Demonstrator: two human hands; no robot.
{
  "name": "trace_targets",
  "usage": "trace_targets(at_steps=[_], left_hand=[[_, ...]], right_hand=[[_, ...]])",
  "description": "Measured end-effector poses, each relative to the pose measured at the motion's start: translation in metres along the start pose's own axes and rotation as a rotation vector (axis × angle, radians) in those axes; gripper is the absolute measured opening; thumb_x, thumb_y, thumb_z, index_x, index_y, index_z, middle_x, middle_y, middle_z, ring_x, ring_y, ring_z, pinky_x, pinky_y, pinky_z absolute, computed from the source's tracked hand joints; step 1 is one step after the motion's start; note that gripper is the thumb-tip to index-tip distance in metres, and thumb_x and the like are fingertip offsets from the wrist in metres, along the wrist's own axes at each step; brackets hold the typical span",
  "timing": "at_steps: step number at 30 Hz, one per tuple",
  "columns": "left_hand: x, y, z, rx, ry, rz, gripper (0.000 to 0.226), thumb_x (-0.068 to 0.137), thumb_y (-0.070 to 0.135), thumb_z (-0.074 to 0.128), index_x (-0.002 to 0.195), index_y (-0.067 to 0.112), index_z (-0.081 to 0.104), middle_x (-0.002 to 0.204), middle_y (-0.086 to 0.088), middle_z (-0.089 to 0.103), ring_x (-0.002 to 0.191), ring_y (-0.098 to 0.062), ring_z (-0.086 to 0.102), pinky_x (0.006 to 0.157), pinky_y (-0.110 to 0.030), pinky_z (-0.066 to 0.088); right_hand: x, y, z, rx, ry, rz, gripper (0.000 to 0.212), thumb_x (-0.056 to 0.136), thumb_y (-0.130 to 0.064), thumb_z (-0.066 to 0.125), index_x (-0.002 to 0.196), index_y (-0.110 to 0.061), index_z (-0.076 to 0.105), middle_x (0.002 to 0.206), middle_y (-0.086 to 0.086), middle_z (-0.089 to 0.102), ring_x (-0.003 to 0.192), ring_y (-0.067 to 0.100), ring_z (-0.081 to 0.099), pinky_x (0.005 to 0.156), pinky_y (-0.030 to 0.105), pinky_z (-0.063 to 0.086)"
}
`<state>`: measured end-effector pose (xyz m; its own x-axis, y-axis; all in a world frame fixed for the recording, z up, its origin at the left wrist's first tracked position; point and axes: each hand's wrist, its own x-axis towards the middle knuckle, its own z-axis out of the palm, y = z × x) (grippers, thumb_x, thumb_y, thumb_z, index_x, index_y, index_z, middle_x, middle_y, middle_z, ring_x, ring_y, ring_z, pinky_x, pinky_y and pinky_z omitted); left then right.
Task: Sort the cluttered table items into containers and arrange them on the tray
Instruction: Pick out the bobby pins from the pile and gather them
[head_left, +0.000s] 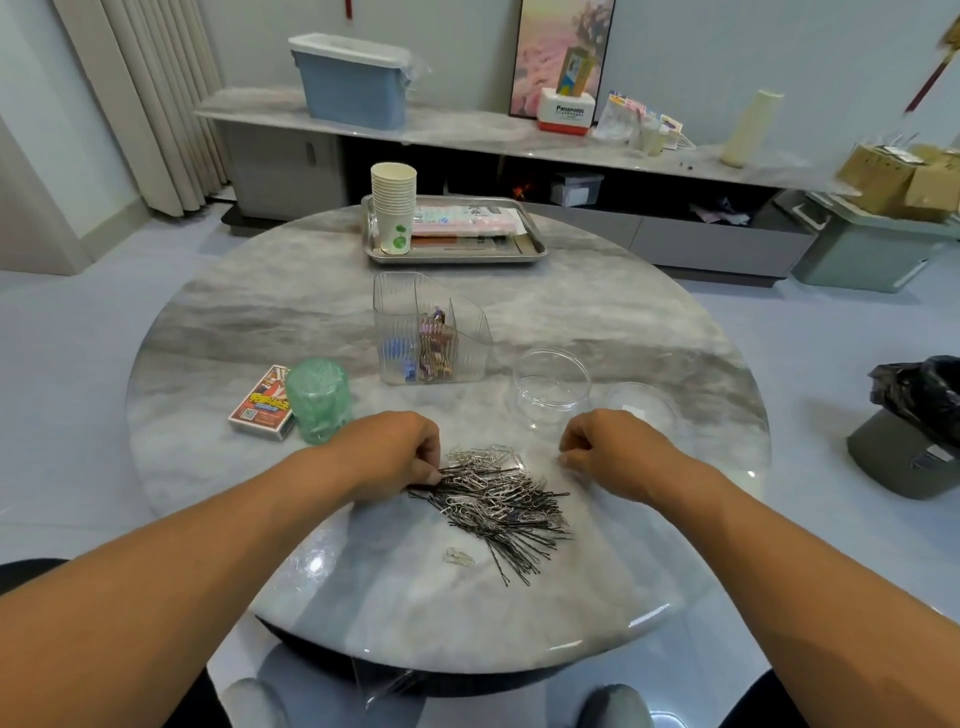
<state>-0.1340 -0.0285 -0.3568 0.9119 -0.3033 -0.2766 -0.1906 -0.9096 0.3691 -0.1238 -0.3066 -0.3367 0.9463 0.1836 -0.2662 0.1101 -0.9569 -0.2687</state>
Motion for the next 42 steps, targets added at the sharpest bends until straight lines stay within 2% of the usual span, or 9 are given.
trace_targets(at_steps=[3, 6, 14, 21, 25, 30, 33, 37, 42], left_hand=[[0.001, 0.003, 0.003, -0.023, 0.027, -0.012, 0.016, 0.087, 0.04, 0.075, 0.082, 0.034, 0.061, 0.083, 0.017, 0.062, 0.081, -0.005, 0.058, 0.063, -0.027, 0.042], [0.003, 0.003, 0.004, -0.058, 0.06, -0.034, 0.017, 0.089, 0.035, 0.075, 0.081, 0.035, 0.06, 0.083, 0.016, 0.061, 0.083, -0.01, 0.059, 0.065, -0.028, 0.043], [-0.005, -0.004, -0.007, -0.096, -0.064, -0.087, 0.031, 0.075, 0.029, 0.088, 0.095, 0.032, 0.063, 0.093, 0.01, 0.065, 0.087, -0.013, 0.063, 0.076, -0.03, 0.05], [-0.01, 0.002, -0.003, -0.021, -0.093, -0.083, 0.032, 0.074, 0.03, 0.088, 0.09, 0.032, 0.06, 0.09, 0.012, 0.066, 0.091, -0.016, 0.064, 0.079, -0.032, 0.052], [-0.009, 0.005, 0.001, 0.002, -0.047, -0.075, 0.021, 0.078, 0.03, 0.085, 0.088, 0.03, 0.067, 0.08, 0.017, 0.062, 0.084, -0.011, 0.061, 0.074, -0.028, 0.05], [-0.01, 0.005, 0.0, 0.005, -0.035, -0.069, 0.018, 0.08, 0.032, 0.084, 0.089, 0.029, 0.069, 0.08, 0.016, 0.062, 0.086, -0.013, 0.062, 0.074, -0.028, 0.05], [-0.009, 0.006, 0.0, -0.019, -0.026, -0.065, 0.023, 0.08, 0.032, 0.083, 0.089, 0.032, 0.063, 0.082, 0.014, 0.063, 0.088, -0.015, 0.062, 0.074, -0.03, 0.049], [-0.008, 0.005, 0.0, -0.086, 0.01, -0.056, 0.032, 0.077, 0.031, 0.086, 0.096, 0.033, 0.061, 0.09, 0.012, 0.066, 0.087, -0.014, 0.063, 0.074, -0.031, 0.05], [-0.004, 0.007, 0.006, -0.234, 0.08, -0.001, 0.027, 0.08, 0.039, 0.083, 0.094, 0.036, 0.061, 0.086, 0.011, 0.066, 0.074, -0.005, 0.062, 0.061, -0.025, 0.042]], right_hand=[[-0.009, -0.02, 0.0, 0.06, -0.121, -0.145, 0.022, 0.08, -0.038, 0.083, 0.097, -0.032, 0.071, 0.096, -0.013, 0.067, 0.085, 0.006, 0.061, 0.073, 0.027, 0.05], [-0.016, -0.035, 0.015, -0.071, -0.211, -0.234, 0.042, 0.073, -0.044, 0.086, 0.11, -0.036, 0.068, 0.11, -0.013, 0.06, 0.096, 0.011, 0.06, 0.081, 0.034, 0.052], [-0.004, -0.022, 0.019, -0.029, -0.117, -0.164, 0.019, 0.085, -0.03, 0.079, 0.097, -0.035, 0.065, 0.086, -0.014, 0.061, 0.085, 0.011, 0.058, 0.063, 0.026, 0.039], [-0.005, -0.025, 0.018, -0.108, -0.02, -0.165, 0.009, 0.089, -0.031, 0.074, 0.096, -0.033, 0.068, 0.086, -0.013, 0.058, 0.085, 0.014, 0.056, 0.058, 0.025, 0.035], [-0.013, -0.037, 0.018, -0.104, -0.056, -0.17, 0.035, 0.074, -0.052, 0.083, 0.094, -0.034, 0.061, 0.09, -0.014, 0.054, 0.085, 0.012, 0.057, 0.06, 0.028, 0.038], [-0.024, -0.046, 0.028, -0.241, -0.14, -0.112, 0.079, 0.056, -0.073, 0.083, 0.114, -0.031, 0.051, 0.112, -0.006, 0.052, 0.098, 0.02, 0.056, 0.074, 0.035, 0.043], [-0.023, -0.048, 0.027, -0.227, -0.136, -0.1, 0.066, 0.063, -0.062, 0.083, 0.11, -0.03, 0.05, 0.105, -0.007, 0.052, 0.096, 0.02, 0.057, 0.07, 0.032, 0.041], [-0.02, -0.045, 0.017, -0.188, -0.152, -0.097, 0.03, 0.072, -0.027, 0.075, 0.098, -0.028, 0.06, 0.087, -0.011, 0.057, 0.085, 0.019, 0.058, 0.055, 0.027, 0.034], [-0.019, -0.046, 0.02, -0.37, -0.058, -0.203, 0.015, 0.077, -0.016, 0.06, 0.092, -0.016, 0.062, 0.091, 0.004, 0.064, 0.079, 0.027, 0.059, 0.06, 0.03, 0.039]])
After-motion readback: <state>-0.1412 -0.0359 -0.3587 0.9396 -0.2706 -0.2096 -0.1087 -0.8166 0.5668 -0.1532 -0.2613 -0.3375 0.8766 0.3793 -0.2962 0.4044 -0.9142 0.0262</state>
